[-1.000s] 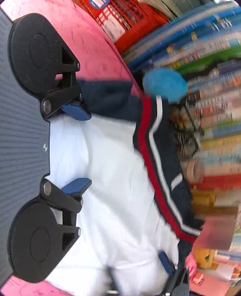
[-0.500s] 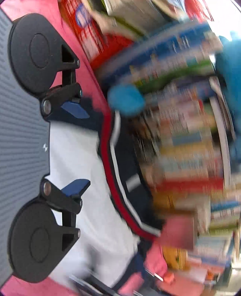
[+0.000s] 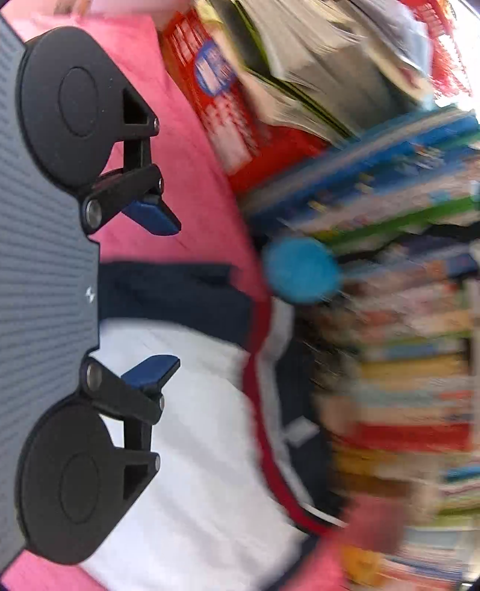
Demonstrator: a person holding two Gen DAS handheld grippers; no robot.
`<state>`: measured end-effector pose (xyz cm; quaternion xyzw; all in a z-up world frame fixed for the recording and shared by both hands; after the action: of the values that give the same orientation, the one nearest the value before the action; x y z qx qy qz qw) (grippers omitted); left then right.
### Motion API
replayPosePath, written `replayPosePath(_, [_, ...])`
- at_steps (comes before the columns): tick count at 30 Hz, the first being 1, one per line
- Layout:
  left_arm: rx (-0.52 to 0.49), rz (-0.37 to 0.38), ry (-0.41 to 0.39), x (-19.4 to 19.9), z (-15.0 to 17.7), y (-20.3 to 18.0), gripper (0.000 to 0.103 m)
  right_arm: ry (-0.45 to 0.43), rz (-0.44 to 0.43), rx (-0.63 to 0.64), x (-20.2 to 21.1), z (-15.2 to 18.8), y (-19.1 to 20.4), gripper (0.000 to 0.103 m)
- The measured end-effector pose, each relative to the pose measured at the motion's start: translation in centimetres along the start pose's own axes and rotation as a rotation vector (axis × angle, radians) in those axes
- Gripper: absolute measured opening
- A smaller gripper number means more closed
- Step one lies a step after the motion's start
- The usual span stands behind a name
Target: Fold clothes
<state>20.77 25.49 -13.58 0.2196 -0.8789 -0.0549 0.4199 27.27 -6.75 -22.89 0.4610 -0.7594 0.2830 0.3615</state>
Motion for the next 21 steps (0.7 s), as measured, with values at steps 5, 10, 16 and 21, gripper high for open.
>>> replayPosePath(5, [-0.058, 0.122, -0.061, 0.3, -2.4, -8.0, 0.078, -0.125, -0.043, -0.050, -2.0, -3.0, 7.2, 0.103])
replayPosePath(10, [-0.138, 0.154, 0.025, -1.3, 1.8, -14.8, 0.078, -0.092, -0.058, -0.079, -5.7, -1.7, 13.3, 0.103])
replayPosePath(16, [-0.188, 0.065, -0.039, -3.4, 3.5, -16.6, 0.084, -0.152, -0.027, -0.244, -5.3, -0.2, 13.3, 0.103])
replayPosePath(21, [-0.121, -0.049, -0.087, -7.1, -0.4, -14.4, 0.088, -0.162, -0.035, -0.257, -5.2, 0.0, 13.1, 0.103])
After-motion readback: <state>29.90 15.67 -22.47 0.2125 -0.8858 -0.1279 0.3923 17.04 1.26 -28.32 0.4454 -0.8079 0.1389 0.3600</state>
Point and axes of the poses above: each gripper's, at about its wrist camera, not at the fingertips, and x roughly against the way its jaws point, y to its left, z to its underside, the point moved 9 cm from there along -x, roughly the way its jaws point, and after that the axes turned 13 degrees about -z, right-handed, at the moved point
